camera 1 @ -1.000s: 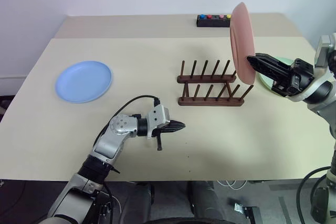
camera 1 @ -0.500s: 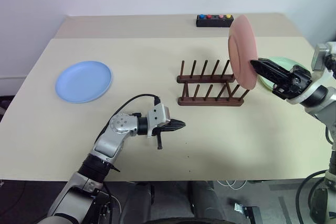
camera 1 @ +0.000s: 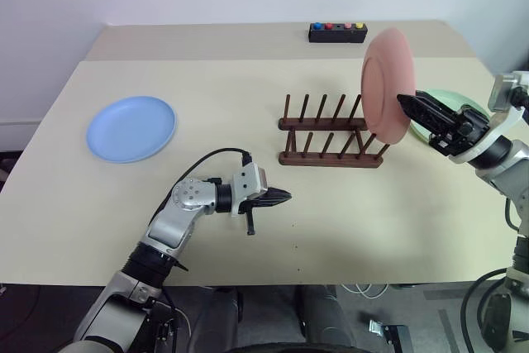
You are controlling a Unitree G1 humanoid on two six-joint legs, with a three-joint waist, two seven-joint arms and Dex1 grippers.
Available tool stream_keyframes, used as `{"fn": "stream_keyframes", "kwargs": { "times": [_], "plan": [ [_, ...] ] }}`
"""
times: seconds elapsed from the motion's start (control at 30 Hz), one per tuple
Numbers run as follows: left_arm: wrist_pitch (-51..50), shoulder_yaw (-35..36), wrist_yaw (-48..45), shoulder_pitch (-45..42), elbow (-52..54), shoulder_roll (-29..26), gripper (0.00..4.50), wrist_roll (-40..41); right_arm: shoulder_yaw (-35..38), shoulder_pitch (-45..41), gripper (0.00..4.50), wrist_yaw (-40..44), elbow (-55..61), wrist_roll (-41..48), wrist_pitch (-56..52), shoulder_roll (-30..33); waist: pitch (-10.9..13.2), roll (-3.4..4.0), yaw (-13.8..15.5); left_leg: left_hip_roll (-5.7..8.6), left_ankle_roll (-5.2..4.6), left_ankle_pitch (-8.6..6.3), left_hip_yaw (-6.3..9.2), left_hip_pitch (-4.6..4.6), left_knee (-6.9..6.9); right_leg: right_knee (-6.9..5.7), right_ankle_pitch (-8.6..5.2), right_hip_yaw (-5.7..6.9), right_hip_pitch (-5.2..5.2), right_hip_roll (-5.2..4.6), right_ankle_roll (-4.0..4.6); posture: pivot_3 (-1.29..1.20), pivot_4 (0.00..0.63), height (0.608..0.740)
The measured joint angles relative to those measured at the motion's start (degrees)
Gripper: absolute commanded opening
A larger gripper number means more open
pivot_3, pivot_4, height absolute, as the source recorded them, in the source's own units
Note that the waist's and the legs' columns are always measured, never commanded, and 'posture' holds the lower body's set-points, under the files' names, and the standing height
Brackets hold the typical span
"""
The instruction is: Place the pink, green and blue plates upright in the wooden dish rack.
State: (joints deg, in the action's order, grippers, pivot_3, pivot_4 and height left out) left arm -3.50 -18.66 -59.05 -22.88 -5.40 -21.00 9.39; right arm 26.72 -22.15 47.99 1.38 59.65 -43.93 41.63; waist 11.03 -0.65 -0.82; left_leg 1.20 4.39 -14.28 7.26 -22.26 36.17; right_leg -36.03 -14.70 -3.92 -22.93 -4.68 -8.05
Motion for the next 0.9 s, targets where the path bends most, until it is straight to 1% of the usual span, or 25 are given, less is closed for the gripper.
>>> {"fn": "stream_keyframes", "kwargs": {
  "times": [0.23,0.4,0.53,0.63,0.67,0.77,0.9],
  "plan": [
    [0.0,-0.1,-0.4,-0.2,-0.2,0.3,0.0,0.0,1.2,1.2,2.89,-1.6,0.0,-2.4,2.2,0.0,0.0,0.0,0.0,0.0,0.0,0.0,0.0,-0.01,0.0,0.0,0.0,0.0,-0.01,0.0,0.0,0.0,0.15,0.74],
    [0.1,-0.1,-0.6,-0.5,-0.2,0.5,0.0,0.0,4.3,1.5,2.89,-2.8,0.0,-5.7,6.7,1.1,0.0,0.0,0.0,0.0,0.0,0.0,-0.01,-0.01,0.0,0.0,0.0,0.0,-0.01,0.0,0.0,0.0,0.15,0.74],
    [0.1,-0.1,-0.6,-0.5,-0.2,0.4,0.0,0.0,7.9,2.5,2.89,-5.3,-2.7,-11.4,12.2,4.0,0.0,0.0,0.1,0.01,0.0,0.0,-0.01,-0.01,0.01,0.01,0.0,0.0,0.0,0.0,0.0,0.0,0.15,0.74],
    [0.1,-0.1,-0.6,-0.5,-0.2,0.3,0.0,0.0,8.6,4.7,2.89,-6.6,-5.8,-16.9,15.9,5.2,0.0,0.02,0.0,0.0,0.0,0.0,-0.02,0.0,0.0,0.0,0.0,0.0,0.0,0.0,0.0,0.0,0.15,0.74],
    [0.1,-0.2,-0.7,-0.5,-0.2,0.5,0.0,0.0,7.7,6.3,2.89,-6.8,-6.6,-19.9,18.0,6.1,0.0,0.04,-0.1,0.01,0.0,0.0,-0.02,0.0,-0.01,0.0,0.0,0.0,-0.01,0.0,0.0,0.0,0.15,0.74],
    [0.1,-0.1,-0.8,-0.5,-0.4,0.4,0.0,0.0,1.8,10.3,2.89,-7.9,-10.8,-31.5,25.0,8.4,0.0,0.06,-0.3,0.0,0.0,0.0,-0.08,0.01,-0.01,0.0,0.0,-0.03,-0.02,0.0,0.0,0.0,0.15,0.74],
    [0.3,-0.2,-1.1,-0.7,-1.0,0.6,0.0,0.0,-6.7,10.3,2.89,-8.9,-17.8,-42.9,33.9,8.5,-0.1,0.16,-0.6,0.0,0.0,0.0,-0.17,0.07,-0.01,-0.03,0.0,-0.12,-0.03,0.0,-0.01,0.0,0.15,0.74]
  ]
}}
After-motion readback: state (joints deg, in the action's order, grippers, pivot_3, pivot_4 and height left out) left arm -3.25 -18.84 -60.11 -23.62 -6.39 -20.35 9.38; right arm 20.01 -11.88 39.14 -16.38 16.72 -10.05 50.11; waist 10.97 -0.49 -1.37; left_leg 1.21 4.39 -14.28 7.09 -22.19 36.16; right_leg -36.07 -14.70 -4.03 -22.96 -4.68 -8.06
